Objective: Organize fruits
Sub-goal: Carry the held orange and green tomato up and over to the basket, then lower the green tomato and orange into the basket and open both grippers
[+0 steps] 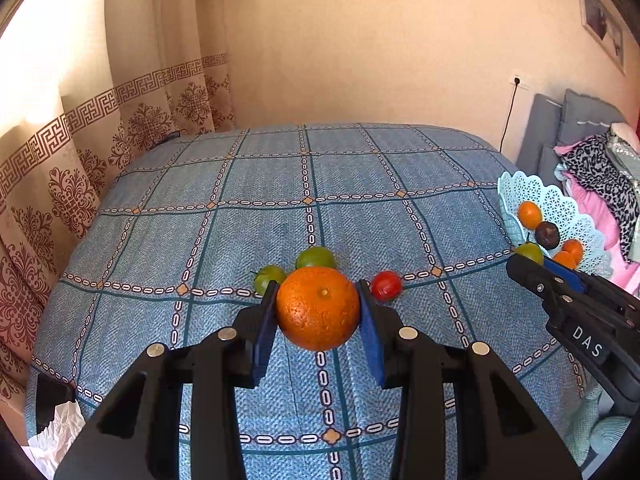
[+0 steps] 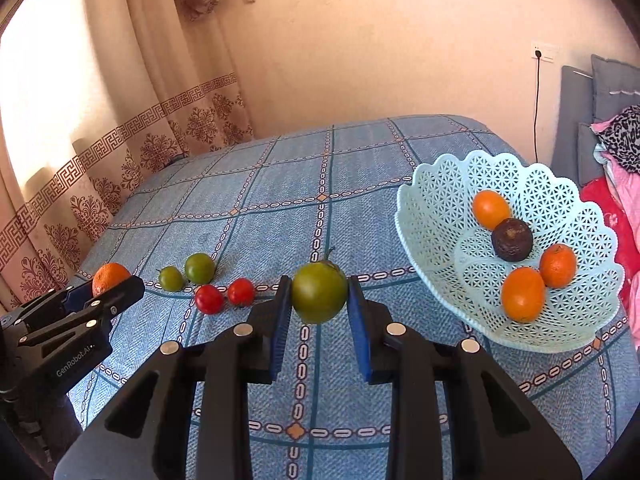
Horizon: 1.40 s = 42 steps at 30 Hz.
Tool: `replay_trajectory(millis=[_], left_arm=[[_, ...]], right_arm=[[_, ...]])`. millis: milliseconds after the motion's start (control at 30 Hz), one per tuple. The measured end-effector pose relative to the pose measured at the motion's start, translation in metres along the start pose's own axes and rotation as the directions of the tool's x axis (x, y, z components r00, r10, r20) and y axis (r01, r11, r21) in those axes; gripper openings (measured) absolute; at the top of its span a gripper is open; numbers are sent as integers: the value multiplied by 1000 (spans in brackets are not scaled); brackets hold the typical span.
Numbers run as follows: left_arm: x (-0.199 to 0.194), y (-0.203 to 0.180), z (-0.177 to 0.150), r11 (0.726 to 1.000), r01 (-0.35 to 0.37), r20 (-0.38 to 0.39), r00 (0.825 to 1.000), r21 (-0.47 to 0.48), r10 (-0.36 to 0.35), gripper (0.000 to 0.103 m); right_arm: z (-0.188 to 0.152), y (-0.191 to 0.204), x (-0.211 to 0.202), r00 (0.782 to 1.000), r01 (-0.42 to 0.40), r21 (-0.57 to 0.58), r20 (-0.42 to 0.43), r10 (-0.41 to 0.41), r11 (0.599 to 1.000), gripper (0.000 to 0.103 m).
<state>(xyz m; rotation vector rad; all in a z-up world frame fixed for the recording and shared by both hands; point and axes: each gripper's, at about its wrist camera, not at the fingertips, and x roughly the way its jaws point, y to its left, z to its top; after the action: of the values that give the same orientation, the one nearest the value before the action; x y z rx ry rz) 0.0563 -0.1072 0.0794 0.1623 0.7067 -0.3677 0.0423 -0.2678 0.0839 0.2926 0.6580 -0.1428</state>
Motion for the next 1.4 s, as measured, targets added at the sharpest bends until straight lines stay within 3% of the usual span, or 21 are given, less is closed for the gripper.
replay_trajectory(millis=[567, 1100, 1400], left_arm=[[0, -60, 14, 994, 65, 1, 998, 85, -65, 38], [11, -121, 34, 978, 137, 0, 990, 157, -138, 38], [29, -150, 43, 961, 203, -52, 979, 187, -197, 38]], right_arm=[[9, -59, -18, 995, 81, 97, 44, -86, 992, 28], [13, -112, -32, 975, 193, 163, 76, -208, 968, 28], [14, -132, -37, 973, 201, 195, 74, -219, 960, 28]])
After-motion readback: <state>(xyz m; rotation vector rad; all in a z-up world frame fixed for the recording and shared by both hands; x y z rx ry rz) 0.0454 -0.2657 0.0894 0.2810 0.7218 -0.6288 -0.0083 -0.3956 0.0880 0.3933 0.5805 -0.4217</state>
